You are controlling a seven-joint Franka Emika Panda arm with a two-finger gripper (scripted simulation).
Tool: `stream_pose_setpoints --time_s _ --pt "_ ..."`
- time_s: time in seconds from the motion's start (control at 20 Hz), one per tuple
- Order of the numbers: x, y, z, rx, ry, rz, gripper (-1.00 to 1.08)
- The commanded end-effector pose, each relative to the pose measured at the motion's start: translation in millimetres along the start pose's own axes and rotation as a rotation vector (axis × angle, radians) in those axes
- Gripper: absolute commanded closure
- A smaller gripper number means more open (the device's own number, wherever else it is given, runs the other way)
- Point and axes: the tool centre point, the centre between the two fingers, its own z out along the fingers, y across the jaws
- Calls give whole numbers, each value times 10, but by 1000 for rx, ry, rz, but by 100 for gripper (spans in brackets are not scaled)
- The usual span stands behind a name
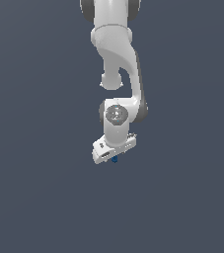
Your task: Pick up the object and move it to a goal position.
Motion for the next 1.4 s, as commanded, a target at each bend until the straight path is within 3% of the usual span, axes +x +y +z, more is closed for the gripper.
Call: stream_pose_setpoints --time_s 0.0,0.75,1.35 --pt "9 4 5 -1 2 0 108" --pt "-26 15 -44 -1 2 0 108" --pt "-404 128 -570 -1 2 0 108"
